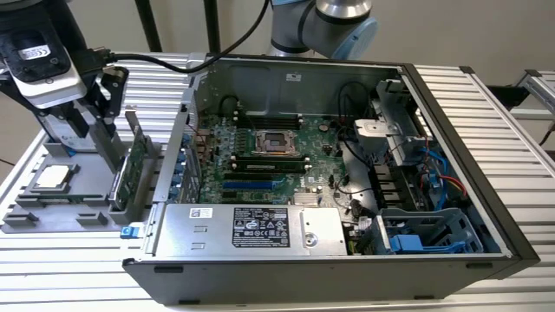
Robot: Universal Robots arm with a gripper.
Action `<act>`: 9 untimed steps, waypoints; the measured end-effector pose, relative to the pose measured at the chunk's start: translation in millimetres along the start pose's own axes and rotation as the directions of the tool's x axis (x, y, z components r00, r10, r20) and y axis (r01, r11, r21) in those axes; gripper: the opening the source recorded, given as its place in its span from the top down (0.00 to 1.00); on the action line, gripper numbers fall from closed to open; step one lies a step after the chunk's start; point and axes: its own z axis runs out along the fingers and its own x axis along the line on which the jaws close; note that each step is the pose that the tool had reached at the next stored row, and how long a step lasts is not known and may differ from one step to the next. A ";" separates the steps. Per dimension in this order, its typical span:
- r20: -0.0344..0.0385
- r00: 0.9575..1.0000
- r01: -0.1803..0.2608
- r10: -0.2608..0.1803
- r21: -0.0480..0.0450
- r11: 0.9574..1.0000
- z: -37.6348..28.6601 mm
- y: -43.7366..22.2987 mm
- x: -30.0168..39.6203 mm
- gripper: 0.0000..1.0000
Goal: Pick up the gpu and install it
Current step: 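Pick up the gpu and move the gpu toward the slot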
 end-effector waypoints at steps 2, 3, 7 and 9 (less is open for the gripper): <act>0.000 1.000 0.000 0.000 0.000 1.000 0.7 0.0 0.1 0.00; 0.000 1.000 0.000 0.000 0.000 1.000 1.0 0.0 0.1 0.00; 0.000 1.000 0.000 0.000 0.000 1.000 2.3 -0.1 0.3 0.00; 0.000 1.000 0.000 0.000 0.000 1.000 3.0 -0.1 0.4 0.00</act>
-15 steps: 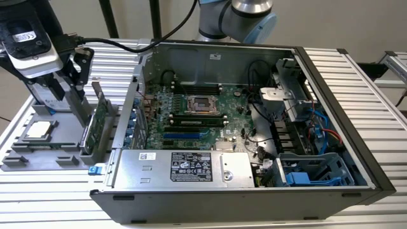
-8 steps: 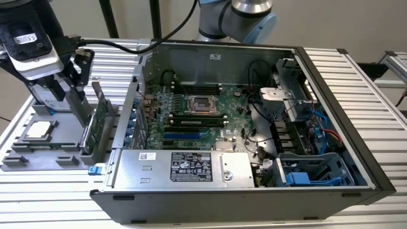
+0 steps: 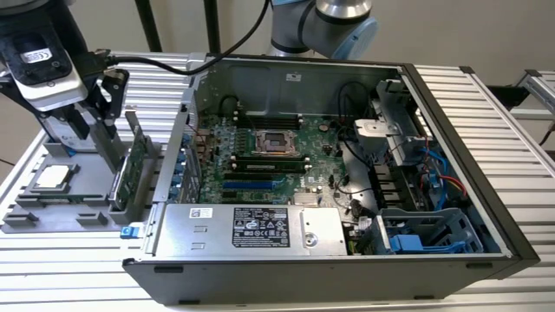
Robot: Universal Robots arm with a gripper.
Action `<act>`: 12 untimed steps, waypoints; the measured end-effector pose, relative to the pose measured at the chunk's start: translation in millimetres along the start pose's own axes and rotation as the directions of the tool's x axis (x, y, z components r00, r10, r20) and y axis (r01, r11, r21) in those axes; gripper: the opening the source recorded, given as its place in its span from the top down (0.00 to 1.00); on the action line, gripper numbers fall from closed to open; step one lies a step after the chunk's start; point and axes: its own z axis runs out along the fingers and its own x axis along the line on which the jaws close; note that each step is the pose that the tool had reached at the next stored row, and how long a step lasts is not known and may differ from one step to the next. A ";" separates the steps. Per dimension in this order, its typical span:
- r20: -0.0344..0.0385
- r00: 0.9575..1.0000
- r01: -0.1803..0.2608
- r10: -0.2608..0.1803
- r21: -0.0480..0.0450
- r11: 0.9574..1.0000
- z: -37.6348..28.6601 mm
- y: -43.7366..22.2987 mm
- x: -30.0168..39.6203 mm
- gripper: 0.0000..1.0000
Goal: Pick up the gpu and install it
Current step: 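Pick up the gpu and move the gpu toward the slot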
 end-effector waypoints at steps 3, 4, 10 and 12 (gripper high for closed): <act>0.000 1.000 0.000 0.000 0.000 1.000 1.0 0.0 0.1 0.00; 0.000 1.000 0.000 0.000 0.000 1.000 1.4 -0.1 0.1 0.00; 0.000 1.000 0.000 0.000 0.000 1.000 3.4 -0.2 0.4 0.00; 0.000 1.000 0.000 0.000 0.000 1.000 4.0 -0.2 0.5 0.00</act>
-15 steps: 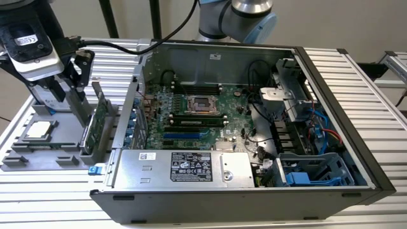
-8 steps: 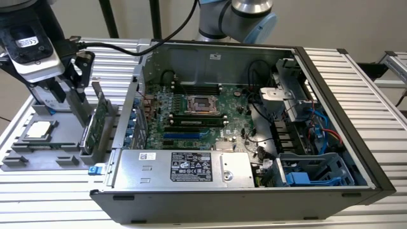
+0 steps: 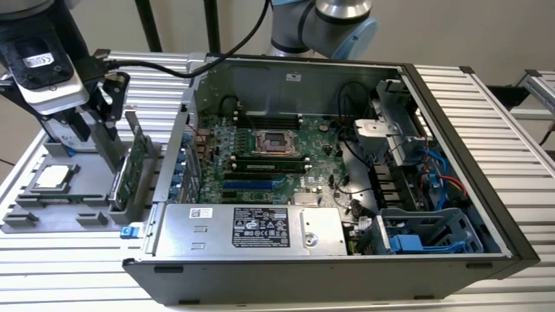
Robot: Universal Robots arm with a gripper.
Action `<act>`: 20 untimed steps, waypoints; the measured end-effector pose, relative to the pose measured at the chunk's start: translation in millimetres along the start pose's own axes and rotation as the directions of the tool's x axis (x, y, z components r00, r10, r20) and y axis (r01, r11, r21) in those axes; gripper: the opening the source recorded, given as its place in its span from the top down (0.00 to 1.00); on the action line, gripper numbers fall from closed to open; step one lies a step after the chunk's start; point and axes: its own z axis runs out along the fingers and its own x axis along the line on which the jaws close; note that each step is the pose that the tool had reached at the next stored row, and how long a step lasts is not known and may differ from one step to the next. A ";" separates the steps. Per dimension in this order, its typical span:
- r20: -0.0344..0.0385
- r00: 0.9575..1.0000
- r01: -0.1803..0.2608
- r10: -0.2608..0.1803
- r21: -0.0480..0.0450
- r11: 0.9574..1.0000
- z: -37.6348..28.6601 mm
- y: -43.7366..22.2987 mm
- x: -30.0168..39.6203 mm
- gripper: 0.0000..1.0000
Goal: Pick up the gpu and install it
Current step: 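Pick up the gpu and move the gpu toward the slot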
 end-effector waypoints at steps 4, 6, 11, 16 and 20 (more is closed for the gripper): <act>0.000 1.000 0.000 0.000 0.000 1.000 1.4 -0.1 0.2 0.00; 0.000 1.000 0.000 0.000 0.000 1.000 2.1 -0.1 0.3 0.00; 0.000 1.000 0.000 0.000 0.000 1.000 3.8 -0.2 0.5 0.00; 0.000 1.000 0.000 0.000 0.000 1.000 5.5 -0.3 0.8 0.00; 0.000 1.000 0.000 0.000 0.000 1.000 6.9 -0.3 1.0 0.00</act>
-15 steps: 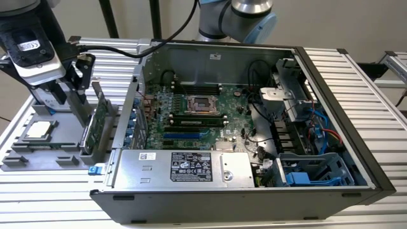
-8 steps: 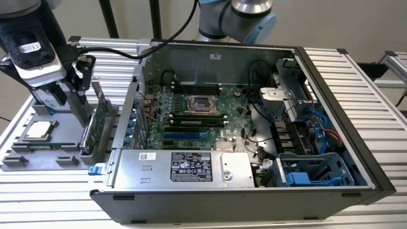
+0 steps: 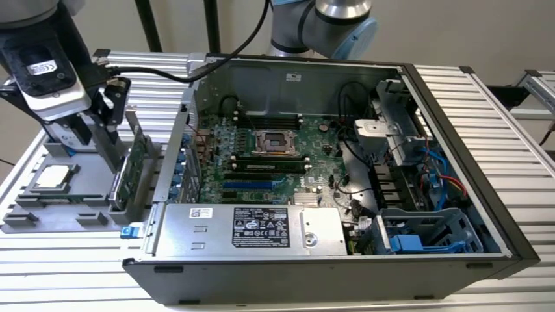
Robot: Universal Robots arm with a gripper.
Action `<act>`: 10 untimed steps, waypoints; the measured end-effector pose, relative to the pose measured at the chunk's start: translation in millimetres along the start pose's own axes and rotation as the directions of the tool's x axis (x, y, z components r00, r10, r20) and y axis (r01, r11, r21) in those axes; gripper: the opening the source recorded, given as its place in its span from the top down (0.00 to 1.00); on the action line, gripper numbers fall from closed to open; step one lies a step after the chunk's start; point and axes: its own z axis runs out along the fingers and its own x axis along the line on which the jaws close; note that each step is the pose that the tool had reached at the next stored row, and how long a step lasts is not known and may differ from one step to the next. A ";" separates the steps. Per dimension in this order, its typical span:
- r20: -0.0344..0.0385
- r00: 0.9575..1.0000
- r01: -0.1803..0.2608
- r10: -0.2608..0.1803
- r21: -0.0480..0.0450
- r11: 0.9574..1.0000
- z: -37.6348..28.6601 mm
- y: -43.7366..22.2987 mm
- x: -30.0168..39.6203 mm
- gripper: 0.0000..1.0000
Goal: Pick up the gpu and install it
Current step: 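Pick up the gpu and move the gpu toward the slot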
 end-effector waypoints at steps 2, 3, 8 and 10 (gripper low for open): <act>0.000 1.000 0.000 0.000 0.000 1.000 0.6 0.0 0.1 0.00; 0.000 1.000 0.000 0.000 0.000 1.000 1.0 0.0 0.2 0.00; 0.000 1.000 0.000 0.000 0.000 1.000 2.6 -0.1 0.4 0.00; 0.000 1.000 0.000 0.000 0.000 1.000 3.2 -0.1 0.5 0.00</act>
